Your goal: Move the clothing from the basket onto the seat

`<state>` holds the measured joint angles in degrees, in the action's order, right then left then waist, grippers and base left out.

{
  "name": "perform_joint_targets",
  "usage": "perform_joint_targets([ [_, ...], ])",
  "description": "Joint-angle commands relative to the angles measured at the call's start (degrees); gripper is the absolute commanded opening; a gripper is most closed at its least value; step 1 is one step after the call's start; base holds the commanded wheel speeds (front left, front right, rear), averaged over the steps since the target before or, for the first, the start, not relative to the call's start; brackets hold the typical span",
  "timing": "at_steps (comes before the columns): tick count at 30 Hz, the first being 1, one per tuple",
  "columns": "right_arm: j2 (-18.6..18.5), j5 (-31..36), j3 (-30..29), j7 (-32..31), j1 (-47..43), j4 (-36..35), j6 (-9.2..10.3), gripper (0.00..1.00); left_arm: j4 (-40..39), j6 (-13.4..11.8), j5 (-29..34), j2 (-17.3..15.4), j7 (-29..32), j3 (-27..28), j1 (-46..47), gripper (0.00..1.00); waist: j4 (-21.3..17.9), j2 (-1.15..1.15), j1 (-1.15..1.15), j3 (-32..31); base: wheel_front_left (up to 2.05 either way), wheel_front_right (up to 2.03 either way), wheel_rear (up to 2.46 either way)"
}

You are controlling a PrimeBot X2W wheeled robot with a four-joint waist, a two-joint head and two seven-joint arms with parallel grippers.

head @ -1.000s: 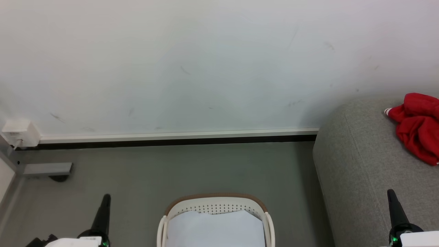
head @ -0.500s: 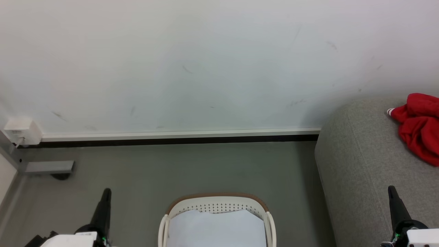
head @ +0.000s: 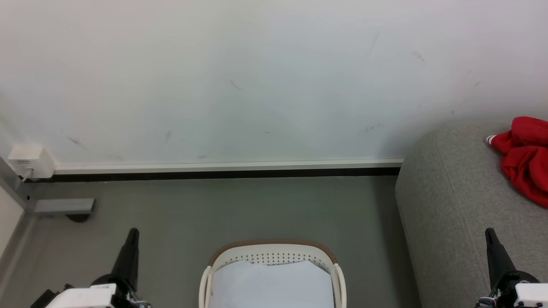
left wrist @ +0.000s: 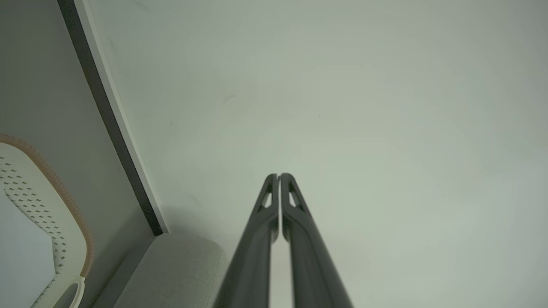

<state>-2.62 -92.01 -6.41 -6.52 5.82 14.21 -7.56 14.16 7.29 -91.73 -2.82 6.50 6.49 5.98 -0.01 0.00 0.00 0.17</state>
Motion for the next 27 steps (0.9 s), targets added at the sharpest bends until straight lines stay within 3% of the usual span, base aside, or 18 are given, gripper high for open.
perform_joint_targets([
  [1,-0.5,-0.6,-0.3,-0.2,0.8,-0.4,0.14,0.0,-0.1,0.4,-1.0,-0.1,0.3,0.2,0.6,0.0,0.0,0.0,0.0,0.0,0.0,0.0,0.0],
  [27,-0.5,-0.5,-0.3,-0.2,0.8,-0.4,0.14,0.0,-0.2,0.4,-1.0,-0.1,0.3,0.1,0.6,0.0,0.0,0.0,0.0,0.0,0.0,0.0,0.0],
])
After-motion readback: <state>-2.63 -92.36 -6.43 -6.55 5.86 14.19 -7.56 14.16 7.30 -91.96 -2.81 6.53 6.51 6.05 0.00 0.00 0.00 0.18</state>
